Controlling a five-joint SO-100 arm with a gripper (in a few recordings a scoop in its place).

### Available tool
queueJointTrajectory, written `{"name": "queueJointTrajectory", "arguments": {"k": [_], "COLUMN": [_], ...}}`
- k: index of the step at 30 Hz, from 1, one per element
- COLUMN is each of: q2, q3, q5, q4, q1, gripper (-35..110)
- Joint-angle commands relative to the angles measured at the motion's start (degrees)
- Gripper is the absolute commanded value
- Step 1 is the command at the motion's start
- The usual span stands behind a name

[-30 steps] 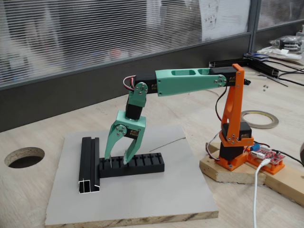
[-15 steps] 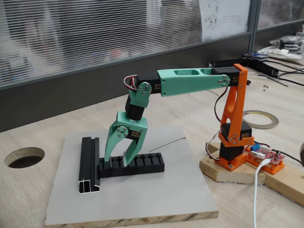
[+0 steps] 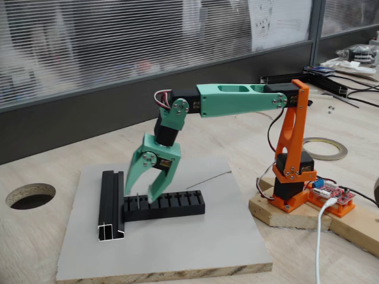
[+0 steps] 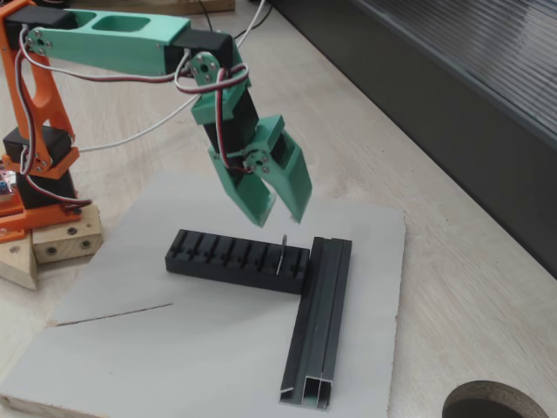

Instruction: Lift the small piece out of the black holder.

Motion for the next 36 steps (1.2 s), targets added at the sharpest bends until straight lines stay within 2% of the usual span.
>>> {"name": "queueJointTrajectory", "arguments": {"k": [1, 7, 12, 18, 36], "q2": [-2.99, -6.15, -5.98, -5.98, -6.33], "q3": [-5.54, -8.96, -8.88, -9.23, -9.84], "q5": [0.0, 0.0, 0.0, 0.0, 0.0], "q4": [0.26, 1.23, 1.67, 9.4, 8.79], "q1": [-0.18, -0.18, 3.87, 4.39, 3.34], "gripper": [37, 37, 37, 37, 37]}}
